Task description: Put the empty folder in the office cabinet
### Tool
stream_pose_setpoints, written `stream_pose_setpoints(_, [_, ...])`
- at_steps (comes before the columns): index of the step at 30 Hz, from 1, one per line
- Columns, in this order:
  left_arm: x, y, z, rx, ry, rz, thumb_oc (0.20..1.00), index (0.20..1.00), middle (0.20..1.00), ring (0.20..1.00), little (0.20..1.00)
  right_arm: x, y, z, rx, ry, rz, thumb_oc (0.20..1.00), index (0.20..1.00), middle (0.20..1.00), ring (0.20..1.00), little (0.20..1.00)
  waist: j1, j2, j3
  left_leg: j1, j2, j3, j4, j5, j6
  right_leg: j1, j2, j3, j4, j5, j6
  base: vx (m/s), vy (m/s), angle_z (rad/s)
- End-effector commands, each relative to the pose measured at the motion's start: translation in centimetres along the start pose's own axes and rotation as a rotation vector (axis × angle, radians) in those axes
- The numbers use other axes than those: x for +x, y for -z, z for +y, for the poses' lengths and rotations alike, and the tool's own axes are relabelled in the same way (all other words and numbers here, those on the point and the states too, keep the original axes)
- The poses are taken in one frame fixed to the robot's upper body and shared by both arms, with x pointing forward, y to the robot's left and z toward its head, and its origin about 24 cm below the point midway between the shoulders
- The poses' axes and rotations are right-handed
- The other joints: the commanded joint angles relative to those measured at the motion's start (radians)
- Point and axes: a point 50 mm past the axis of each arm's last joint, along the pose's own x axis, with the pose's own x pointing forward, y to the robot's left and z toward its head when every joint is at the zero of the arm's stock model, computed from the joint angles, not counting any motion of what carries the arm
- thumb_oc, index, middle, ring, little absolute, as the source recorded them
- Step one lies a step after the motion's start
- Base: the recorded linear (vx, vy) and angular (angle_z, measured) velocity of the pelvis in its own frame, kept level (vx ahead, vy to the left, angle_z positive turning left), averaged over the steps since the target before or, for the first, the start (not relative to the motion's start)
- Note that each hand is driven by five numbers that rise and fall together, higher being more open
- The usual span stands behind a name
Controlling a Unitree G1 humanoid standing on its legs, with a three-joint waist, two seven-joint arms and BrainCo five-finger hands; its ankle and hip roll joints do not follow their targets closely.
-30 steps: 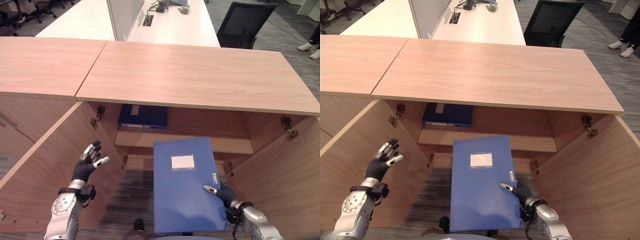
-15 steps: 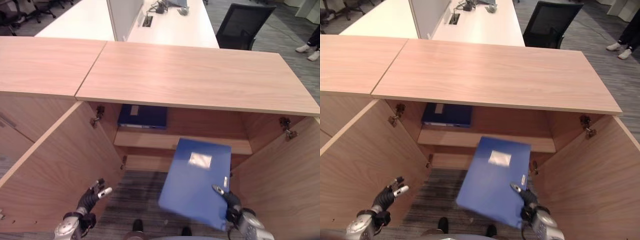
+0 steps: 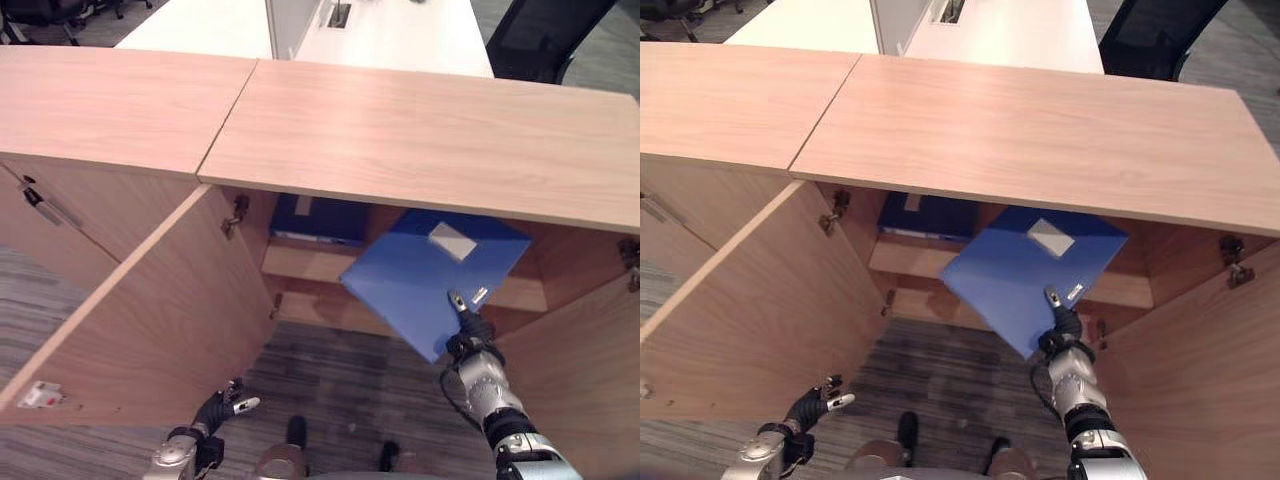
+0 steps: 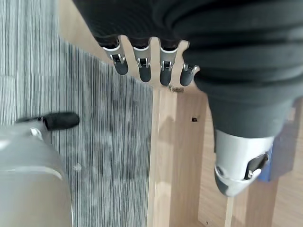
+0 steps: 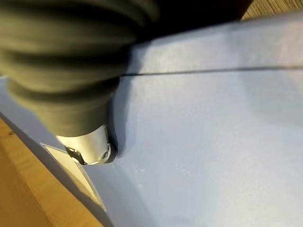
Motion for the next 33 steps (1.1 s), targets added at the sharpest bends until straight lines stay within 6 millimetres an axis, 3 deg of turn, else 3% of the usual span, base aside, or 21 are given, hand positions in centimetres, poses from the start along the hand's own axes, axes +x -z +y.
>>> stream_pose_setpoints(1, [-0.6, -0.1, 1.6, 0.066, -0.035, -0.006, 1.0, 1.0, 1.0, 1.0, 1.0, 0.7, -3.0, 1.6, 0.136, -0.034, -0.17, 0.2, 0.2, 0.2, 0.2, 0.2, 0.019, -0.023, -0.024, 0.076, -0.045, 0.012, -0.024, -0.069, -0.026, 0.002, 0.058, 0.055, -0.163, -0.021, 0.031, 0.18, -0.023, 0.43])
stream_pose_setpoints(4, [-0.8, 0.7, 1.9, 0.04, -0.053, 0.025, 1.0, 1.0, 1.0, 1.0, 1.0, 0.5, -3.8, 0.9, 0.167, -0.002, -0.217, 0.2, 0.2, 0.2, 0.2, 0.2, 0.0, -0.028, -0.028, 0.113, -0.071, -0.034, -0.054, -0.091, -0.031, -0.005, 0.113, 0.066, -0.327, 0.001, 0.028, 0.21, -0.035, 0.67])
stream_pose_setpoints(6, [-0.7, 1.1, 1.6, 0.036, -0.059, 0.037, 1.0, 1.0, 1.0, 1.0, 1.0, 0.3, -5.0, -0.4, 0.217, 0.053, -0.274, 0.2, 0.2, 0.2, 0.2, 0.2, -0.047, -0.014, -0.027, 0.166, -0.1, -0.119, -0.084, -0.11, -0.028, -0.076, 0.15, 0.109, -0.407, 0.083, 0.055, 0.32, -0.05, 1.01])
stream_pose_setpoints(9, [-0.4, 1.0, 1.0, 0.039, -0.044, 0.032, 1.0, 1.0, 1.0, 1.0, 1.0, 0.2, -6.1, -1.5, 0.248, 0.097, -0.313, 0.2, 0.2, 0.2, 0.2, 0.2, -0.069, -0.012, -0.038, 0.177, -0.116, -0.165, -0.085, -0.125, -0.029, -0.043, 0.136, 0.126, -0.464, 0.108, 0.049, 0.16, -0.08, 1.67])
stream_pose_setpoints(10, [-0.4, 1.6, 0.4, 0.004, -0.045, 0.048, 1.0, 1.0, 1.0, 1.0, 1.0, 0.2, -7.7, -2.3, 0.284, 0.131, -0.374, 0.2, 0.2, 0.2, 0.2, 0.2, -0.076, 0.0, -0.051, 0.177, -0.111, -0.174, -0.086, -0.128, -0.039, -0.032, 0.128, 0.127, -0.47, 0.127, 0.045, 0.19, -0.198, 1.21])
stream_pose_setpoints(12, [-0.5, 2.0, 0.3, -0.001, -0.046, 0.057, 1.0, 1.0, 1.0, 1.0, 1.0, 0.1, -8.2, -2.9, 0.287, 0.152, -0.39, 0.2, 0.2, 0.2, 0.2, 0.2, -0.083, 0.011, -0.062, 0.178, -0.098, -0.178, -0.087, -0.134, -0.048, -0.025, 0.125, 0.116, -0.481, 0.123, 0.039, 0.16, -0.167, 0.81])
stream_pose_setpoints(14, [-0.7, 2.9, -0.2, -0.021, -0.046, 0.09, 1.0, 1.0, 1.0, 1.0, 1.0, -0.1, -9.8, -4.2, 0.321, 0.202, -0.45, 0.2, 0.2, 0.2, 0.2, 0.2, -0.084, 0.03, -0.078, 0.185, -0.064, -0.178, -0.08, -0.138, -0.081, -0.003, 0.122, 0.089, -0.474, 0.104, 0.023, 0.17, -0.199, 0.6])
stream_pose_setpoints(19, [-0.2, 2.6, -0.9, -0.008, -0.027, 0.096, 1.0, 1.0, 1.0, 1.0, 1.0, -0.3, -12.0, -5.5, 0.371, 0.263, -0.526, 0.2, 0.2, 0.2, 0.2, 0.2, -0.093, 0.055, -0.076, 0.163, -0.016, -0.164, -0.024, -0.138, -0.136, 0.029, 0.117, 0.041, -0.444, 0.04, -0.01, 0.07, -0.128, 0.39])
stream_pose_setpoints(23, [0.5, 1.5, -1.6, -0.032, -0.016, 0.067, 1.0, 1.0, 1.0, 1.0, 1.0, -0.7, -15.4, -6.3, 0.436, 0.296, -0.644, 0.2, 0.2, 0.2, 0.2, 0.2, -0.105, 0.047, -0.042, 0.039, -0.03, -0.097, 0.212, -0.068, -0.192, 0.069, 0.081, 0.017, -0.406, -0.003, -0.035, -0.01, -0.103, 0.24])
stream_pose_setpoints(25, [0.6, 1.6, -1.7, -0.034, -0.021, 0.071, 1.0, 1.0, 1.0, 1.0, 1.0, -0.7, -15.8, -6.7, 0.438, 0.317, -0.651, 0.2, 0.2, 0.2, 0.2, 0.2, -0.106, 0.044, -0.042, 0.016, -0.018, -0.063, 0.244, -0.076, -0.186, 0.072, 0.071, 0.011, -0.402, -0.015, -0.039, -0.01, -0.027, 0.38])
stream_pose_setpoints(26, [0.6, 1.6, -1.9, -0.051, -0.016, 0.07, 1.0, 1.0, 1.0, 1.0, 1.0, -1.0, -16.6, -7.5, 0.447, 0.345, -0.673, 0.2, 0.2, 0.2, 0.2, 0.2, -0.108, 0.042, -0.038, -0.012, 0.013, -0.003, 0.257, -0.075, -0.18, 0.09, 0.053, -0.004, -0.401, -0.028, -0.039, 0.04, -0.005, 0.23])
stream_pose_setpoints(27, [0.5, 1.9, -2.1, -0.052, -0.011, 0.08, 1.0, 1.0, 1.0, 1.0, 1.0, -1.1, -16.7, -7.8, 0.444, 0.353, -0.673, 0.2, 0.2, 0.2, 0.2, 0.2, -0.104, 0.041, -0.038, -0.024, 0.014, 0.016, 0.241, -0.096, -0.17, 0.098, 0.048, -0.009, -0.404, -0.029, -0.04, 0.09, -0.008, 0.26])
stream_pose_setpoints(29, [0.0, 3.2, -2.6, -0.02, 0.009, 0.128, 1.0, 1.0, 1.0, 1.0, 1.0, -0.9, -16.2, -7.6, 0.407, 0.355, -0.641, 0.2, 0.2, 0.2, 0.2, 0.2, -0.087, 0.049, -0.049, -0.03, -0.042, -0.012, 0.161, -0.116, -0.137, 0.119, 0.068, 0.0, -0.413, -0.033, -0.038, 0.14, 0.02, 0.28])
stream_pose_setpoints(33, [-0.6, 4.2, -2.4, -0.012, 0.004, 0.164, 1.0, 1.0, 1.0, 1.0, 1.0, -1.0, -15.3, -8.1, 0.398, 0.375, -0.615, 0.2, 0.2, 0.2, 0.2, 0.2, -0.088, 0.055, -0.072, 0.022, -0.046, 0.011, 0.08, -0.111, -0.115, 0.142, 0.09, 0.001, -0.43, -0.032, -0.034, 0.07, 0.066, -0.14])
